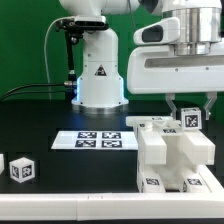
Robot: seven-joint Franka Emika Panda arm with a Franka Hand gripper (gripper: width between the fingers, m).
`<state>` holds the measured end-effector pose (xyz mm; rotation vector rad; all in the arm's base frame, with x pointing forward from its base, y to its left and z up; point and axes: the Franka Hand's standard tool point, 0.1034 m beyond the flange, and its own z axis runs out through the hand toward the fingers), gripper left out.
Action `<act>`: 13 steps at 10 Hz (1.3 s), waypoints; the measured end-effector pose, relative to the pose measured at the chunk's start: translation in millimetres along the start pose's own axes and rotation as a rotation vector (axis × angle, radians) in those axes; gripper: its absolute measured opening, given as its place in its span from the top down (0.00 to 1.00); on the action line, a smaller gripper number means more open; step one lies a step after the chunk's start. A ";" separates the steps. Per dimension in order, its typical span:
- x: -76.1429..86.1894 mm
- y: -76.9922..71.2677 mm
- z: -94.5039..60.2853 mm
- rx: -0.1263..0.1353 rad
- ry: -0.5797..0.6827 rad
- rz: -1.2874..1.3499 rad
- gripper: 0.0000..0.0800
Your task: Assemble chair
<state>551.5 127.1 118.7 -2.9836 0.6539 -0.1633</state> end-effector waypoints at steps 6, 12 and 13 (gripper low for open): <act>2.3 3.5 1.0 0.025 -0.011 0.482 0.65; 7.9 3.9 -0.4 0.010 -0.020 -0.132 0.19; 4.2 -0.2 -0.5 -0.001 -0.031 -0.211 0.19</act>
Offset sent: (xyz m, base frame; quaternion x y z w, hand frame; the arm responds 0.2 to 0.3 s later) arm 0.0122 -0.0033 0.0011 0.0308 0.0061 0.2803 0.9594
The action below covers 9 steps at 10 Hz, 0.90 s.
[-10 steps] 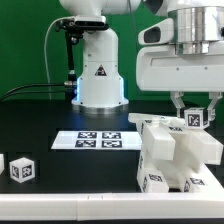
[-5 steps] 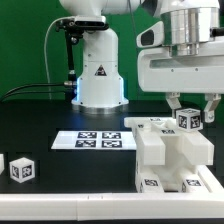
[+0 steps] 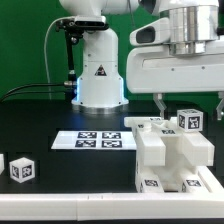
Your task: Assemble chair
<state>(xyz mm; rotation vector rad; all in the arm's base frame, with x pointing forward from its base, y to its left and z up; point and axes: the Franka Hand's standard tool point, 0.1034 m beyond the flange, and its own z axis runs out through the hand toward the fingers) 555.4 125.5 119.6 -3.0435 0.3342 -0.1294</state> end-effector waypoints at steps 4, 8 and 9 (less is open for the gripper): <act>-0.7 1.7 -0.4 -0.057 -0.021 -0.434 0.19; -2.0 -0.5 0.5 -0.088 -0.018 -0.514 0.32; -2.4 -1.2 0.7 -0.084 -0.015 -0.406 0.55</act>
Offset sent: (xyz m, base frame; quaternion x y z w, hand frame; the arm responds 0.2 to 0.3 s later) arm 0.0080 -0.0098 0.0054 -0.1330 -0.0424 -0.4151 0.8990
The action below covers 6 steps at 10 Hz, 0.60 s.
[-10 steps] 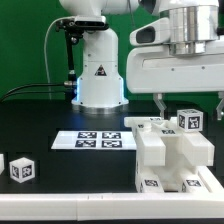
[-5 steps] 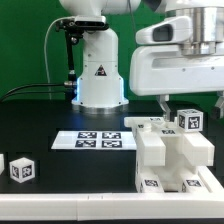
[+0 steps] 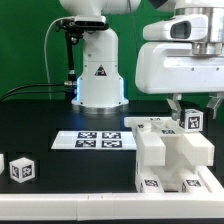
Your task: Assemble chair
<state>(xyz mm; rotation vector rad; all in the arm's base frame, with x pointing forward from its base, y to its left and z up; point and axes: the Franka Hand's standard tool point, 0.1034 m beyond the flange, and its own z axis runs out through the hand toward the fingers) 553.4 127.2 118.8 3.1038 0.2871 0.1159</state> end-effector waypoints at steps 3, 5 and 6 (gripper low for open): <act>1.3 -0.9 0.3 0.009 0.016 0.328 0.65; 2.6 -3.8 0.6 0.025 0.031 0.574 0.65; 3.4 -5.9 0.3 0.039 0.032 0.710 0.65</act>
Offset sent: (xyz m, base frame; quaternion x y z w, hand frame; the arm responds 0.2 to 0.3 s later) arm -0.0038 -0.0078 -0.0040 -0.0300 0.0381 0.3071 0.9504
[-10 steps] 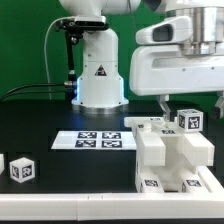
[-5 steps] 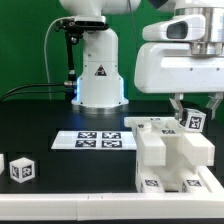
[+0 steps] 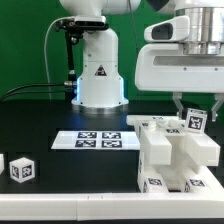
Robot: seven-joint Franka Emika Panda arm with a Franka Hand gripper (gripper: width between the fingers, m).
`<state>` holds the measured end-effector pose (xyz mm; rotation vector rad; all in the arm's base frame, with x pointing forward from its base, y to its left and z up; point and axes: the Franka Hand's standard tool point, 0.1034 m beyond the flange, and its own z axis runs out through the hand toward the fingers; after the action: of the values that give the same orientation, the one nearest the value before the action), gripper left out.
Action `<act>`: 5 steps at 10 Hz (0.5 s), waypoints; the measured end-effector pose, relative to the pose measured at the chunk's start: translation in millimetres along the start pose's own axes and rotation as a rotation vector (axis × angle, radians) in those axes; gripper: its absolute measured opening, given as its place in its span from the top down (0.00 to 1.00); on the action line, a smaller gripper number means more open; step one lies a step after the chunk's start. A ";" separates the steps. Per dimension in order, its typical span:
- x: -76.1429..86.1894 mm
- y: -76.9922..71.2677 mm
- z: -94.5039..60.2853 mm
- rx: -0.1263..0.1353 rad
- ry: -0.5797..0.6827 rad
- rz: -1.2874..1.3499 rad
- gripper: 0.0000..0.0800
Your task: Assemble chair
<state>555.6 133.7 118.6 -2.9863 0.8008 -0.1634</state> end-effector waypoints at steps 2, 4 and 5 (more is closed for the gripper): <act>-2.6 -4.4 -0.2 0.012 0.003 0.159 0.65; -2.1 -4.8 -0.4 0.033 -0.016 0.318 0.65; -2.7 -5.0 -0.1 0.034 -0.019 0.322 0.65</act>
Offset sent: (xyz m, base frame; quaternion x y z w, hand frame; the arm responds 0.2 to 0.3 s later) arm -0.0009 -0.0058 -0.0023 0.0125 0.0026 0.1982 0.9801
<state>555.8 139.3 118.8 -2.7724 1.2452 -0.1333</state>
